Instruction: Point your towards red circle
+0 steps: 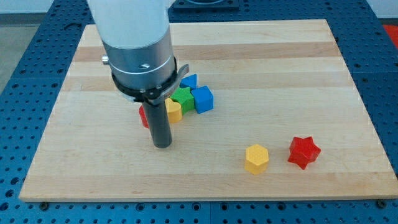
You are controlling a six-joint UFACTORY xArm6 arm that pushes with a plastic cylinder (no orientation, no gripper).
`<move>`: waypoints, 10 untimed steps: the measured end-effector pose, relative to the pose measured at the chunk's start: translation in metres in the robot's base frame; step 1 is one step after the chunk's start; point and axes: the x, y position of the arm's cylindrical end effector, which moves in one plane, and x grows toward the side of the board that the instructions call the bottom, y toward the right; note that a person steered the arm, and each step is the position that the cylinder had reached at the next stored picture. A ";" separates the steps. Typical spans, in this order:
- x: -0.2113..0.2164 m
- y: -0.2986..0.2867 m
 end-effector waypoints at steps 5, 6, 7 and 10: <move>0.009 -0.020; 0.009 -0.020; 0.009 -0.020; -0.028 -0.020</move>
